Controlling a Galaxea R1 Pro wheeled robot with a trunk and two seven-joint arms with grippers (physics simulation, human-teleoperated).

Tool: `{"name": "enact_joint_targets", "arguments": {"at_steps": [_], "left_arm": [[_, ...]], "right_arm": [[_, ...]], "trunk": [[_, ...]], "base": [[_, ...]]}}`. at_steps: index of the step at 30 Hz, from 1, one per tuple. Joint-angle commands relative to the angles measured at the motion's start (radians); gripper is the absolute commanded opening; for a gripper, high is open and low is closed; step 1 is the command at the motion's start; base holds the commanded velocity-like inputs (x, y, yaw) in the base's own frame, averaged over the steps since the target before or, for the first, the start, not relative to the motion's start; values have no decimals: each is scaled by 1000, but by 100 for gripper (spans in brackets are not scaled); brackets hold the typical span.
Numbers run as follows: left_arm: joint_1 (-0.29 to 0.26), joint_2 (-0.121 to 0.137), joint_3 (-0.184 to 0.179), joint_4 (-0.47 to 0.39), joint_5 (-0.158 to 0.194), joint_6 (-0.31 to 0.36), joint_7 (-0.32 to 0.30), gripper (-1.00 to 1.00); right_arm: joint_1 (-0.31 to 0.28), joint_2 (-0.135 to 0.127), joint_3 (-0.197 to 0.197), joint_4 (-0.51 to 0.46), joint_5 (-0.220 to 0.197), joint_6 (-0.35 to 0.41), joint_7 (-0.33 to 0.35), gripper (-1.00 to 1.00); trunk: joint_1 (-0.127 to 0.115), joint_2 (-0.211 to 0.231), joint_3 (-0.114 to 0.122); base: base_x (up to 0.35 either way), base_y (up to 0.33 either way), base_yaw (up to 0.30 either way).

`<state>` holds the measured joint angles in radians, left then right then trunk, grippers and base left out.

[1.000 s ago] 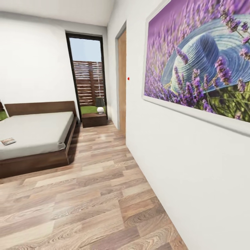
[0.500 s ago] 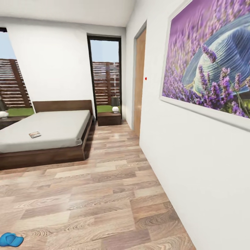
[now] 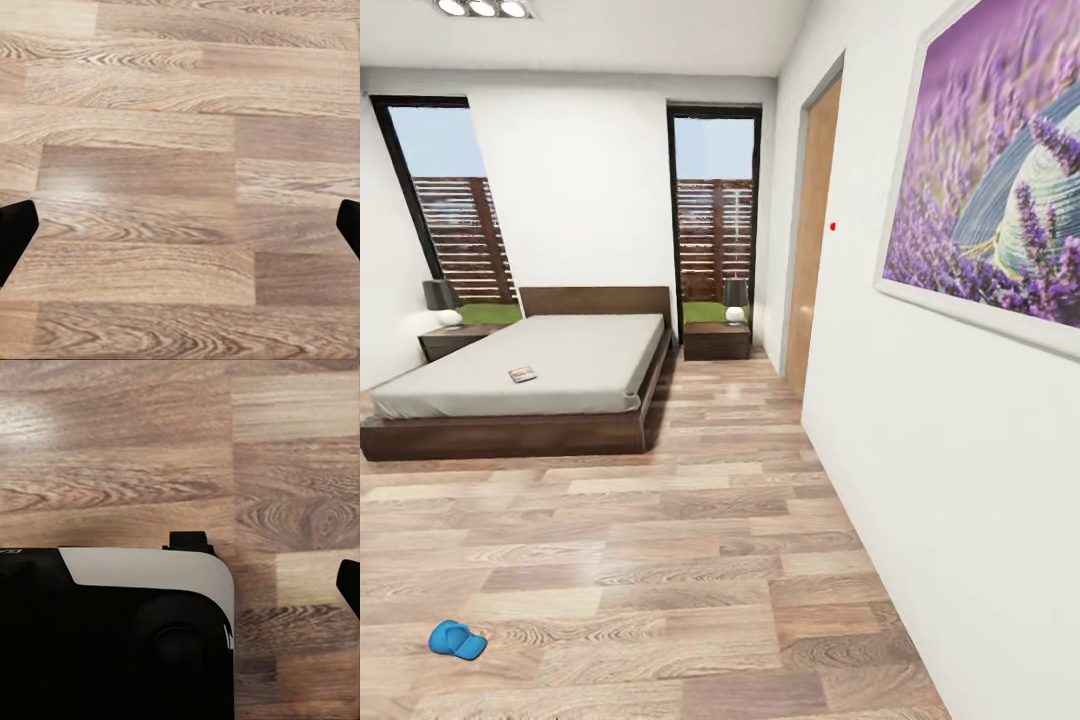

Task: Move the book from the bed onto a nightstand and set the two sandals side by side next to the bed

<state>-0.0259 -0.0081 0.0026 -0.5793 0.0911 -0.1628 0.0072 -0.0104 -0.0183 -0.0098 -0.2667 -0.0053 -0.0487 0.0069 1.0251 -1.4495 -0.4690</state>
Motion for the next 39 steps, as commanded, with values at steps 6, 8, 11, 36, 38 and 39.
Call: {"name": "enact_joint_targets", "arguments": {"at_steps": [6,8,11,36,38,39], "left_arm": [[0,-1,0,2,15,-3,0,100],[-1,-1,0,2,20,-3,0,100],[-1,-1,0,1,50,-3,0,100],[-1,-3,-1,2,99,-6,-4,100],[-1,-3,-1,2,99,-6,-4,100],[-1,-3,-1,2,98,-6,-4,100]], "right_arm": [[0,0,-1,1,0,-3,1,100],[0,0,-1,1,0,-3,1,100],[0,0,-1,1,0,-3,1,100],[0,0,-1,4,1,-3,1,100],[0,0,-1,5,1,-3,1,100],[0,0,-1,5,1,-3,1,100]], "trunk": [[0,-1,-1],[0,-1,-1],[0,-1,-1],[0,-1,-1],[0,-1,-2],[0,-1,-3]], "base": [[0,0,292],[0,0,292],[0,0,292],[0,0,159],[0,0,0],[0,0,0]]}}
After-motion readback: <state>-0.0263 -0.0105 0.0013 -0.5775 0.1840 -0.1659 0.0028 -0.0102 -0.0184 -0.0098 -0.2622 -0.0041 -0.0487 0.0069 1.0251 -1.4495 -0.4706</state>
